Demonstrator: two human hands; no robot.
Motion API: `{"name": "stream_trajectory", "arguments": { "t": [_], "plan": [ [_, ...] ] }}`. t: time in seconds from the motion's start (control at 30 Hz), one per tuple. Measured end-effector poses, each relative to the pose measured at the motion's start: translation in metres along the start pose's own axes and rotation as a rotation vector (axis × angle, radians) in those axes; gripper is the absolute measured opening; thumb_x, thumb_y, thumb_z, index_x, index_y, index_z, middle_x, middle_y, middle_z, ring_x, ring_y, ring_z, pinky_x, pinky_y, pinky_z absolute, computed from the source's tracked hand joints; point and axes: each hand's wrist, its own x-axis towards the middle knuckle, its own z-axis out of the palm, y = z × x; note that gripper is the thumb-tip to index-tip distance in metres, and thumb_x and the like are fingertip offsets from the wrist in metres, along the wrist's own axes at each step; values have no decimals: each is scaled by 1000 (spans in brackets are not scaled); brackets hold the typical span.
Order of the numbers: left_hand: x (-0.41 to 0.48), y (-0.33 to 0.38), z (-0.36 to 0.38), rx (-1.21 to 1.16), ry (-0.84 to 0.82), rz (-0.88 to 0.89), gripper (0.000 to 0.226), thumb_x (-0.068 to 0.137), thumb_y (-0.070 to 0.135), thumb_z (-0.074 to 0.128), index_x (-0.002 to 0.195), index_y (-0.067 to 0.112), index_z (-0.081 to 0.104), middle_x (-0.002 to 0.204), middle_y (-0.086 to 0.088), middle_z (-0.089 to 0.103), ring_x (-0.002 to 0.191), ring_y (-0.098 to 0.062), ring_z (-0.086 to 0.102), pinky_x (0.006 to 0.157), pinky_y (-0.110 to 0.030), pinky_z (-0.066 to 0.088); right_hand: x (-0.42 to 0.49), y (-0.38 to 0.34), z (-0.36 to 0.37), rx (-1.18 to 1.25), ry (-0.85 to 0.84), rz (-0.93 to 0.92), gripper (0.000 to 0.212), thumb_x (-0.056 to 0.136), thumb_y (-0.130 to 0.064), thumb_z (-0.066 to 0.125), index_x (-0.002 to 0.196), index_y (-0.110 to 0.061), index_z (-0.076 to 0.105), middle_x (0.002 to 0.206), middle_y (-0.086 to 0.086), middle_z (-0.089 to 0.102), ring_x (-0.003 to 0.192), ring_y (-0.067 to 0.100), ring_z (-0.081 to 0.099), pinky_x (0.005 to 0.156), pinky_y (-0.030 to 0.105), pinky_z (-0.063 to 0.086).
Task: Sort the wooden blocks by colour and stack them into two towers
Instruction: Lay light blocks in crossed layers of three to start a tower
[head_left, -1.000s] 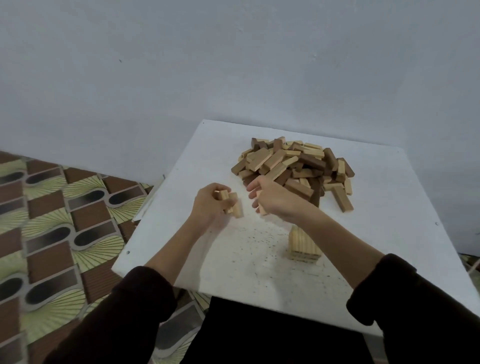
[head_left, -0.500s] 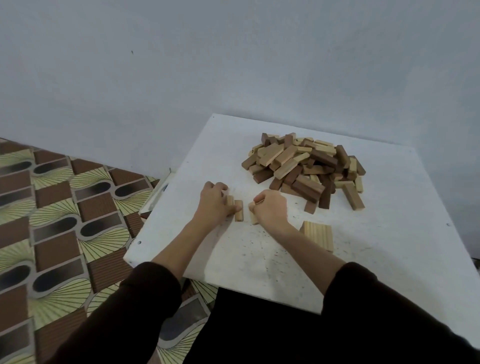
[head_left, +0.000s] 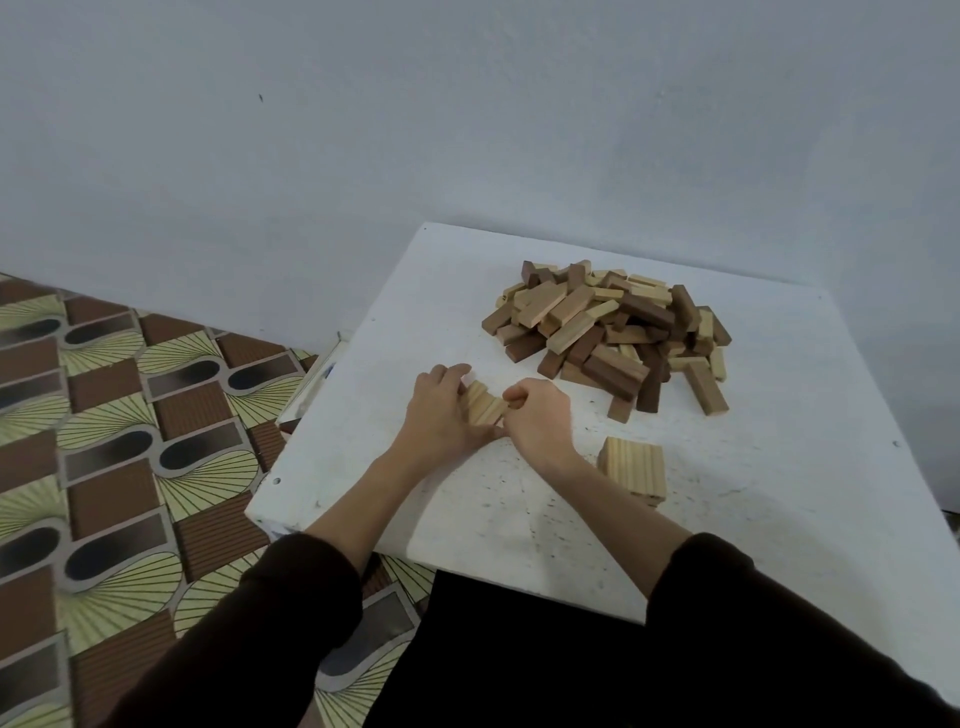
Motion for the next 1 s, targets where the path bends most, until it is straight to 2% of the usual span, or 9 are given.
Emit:
{"name": "stream_trajectory", "arguments": {
  "t": [0.13,0.23,0.33,0.4,0.47,0.53,0.6,0.8,1.0],
  "plan": [
    [2,-1,-3,17,-46,70,78,70,20,78,139,15,41,122,-2,54,109,-20,37,91,-37,41,-3,5,-1,-5,-35,5,41,79,11,53,117,-4,58,117,10,55,92,15,52,59,12,39],
    [4,-4,-7,49,-120,132,75,72,16,73,140,24,42,125,9,58,105,-14,31,89,-35,35,-6,11,1,-1,-54,-36,53,77,5,61,127,-7,48,122,7,43,100,20,50,75,25,47],
    [3,-6,-8,8,-157,181,76,66,24,65,138,19,44,133,5,51,115,-17,35,96,-29,28,-7,16,4,0,-73,-72,66,77,-1,65,137,-11,38,128,4,38,110,24,47,89,35,49],
    [1,-9,-7,-28,-117,169,83,60,27,61,139,12,40,136,-3,41,121,-16,32,97,-24,22,-8,17,4,51,-64,-67,70,77,-1,67,139,-12,36,130,4,38,112,22,46,88,31,47],
    [-3,-12,-6,-116,-81,99,84,66,26,68,142,12,35,134,-5,37,118,-16,33,96,-26,31,-9,17,3,97,-64,-75,71,77,1,68,140,-11,36,129,3,40,106,18,46,78,18,43],
    [-6,-13,-5,-186,-60,89,81,73,16,74,143,15,33,131,-3,39,109,-10,42,86,-13,37,-11,19,4,131,-55,-81,71,77,4,67,140,-11,36,126,2,42,96,12,45,64,6,40],
    [-8,-12,-6,-229,-47,91,79,75,12,74,142,16,33,126,1,41,95,0,47,75,-3,38,-14,21,5,179,-18,-65,70,76,8,65,138,-12,38,123,1,46,89,9,44,60,2,40],
    [-9,-13,-7,-241,-40,98,77,75,13,75,142,18,36,120,5,48,84,-7,49,70,-4,40,-18,25,12,187,53,-90,66,76,4,68,135,-13,43,112,-7,49,87,7,46,68,10,42],
    [-7,-17,-5,-268,-54,97,77,74,10,75,141,19,37,119,4,52,84,-8,49,71,-5,40,-17,26,12,186,55,-118,63,76,4,67,133,-12,45,115,-2,52,87,8,47,74,15,44]
  ]
}}
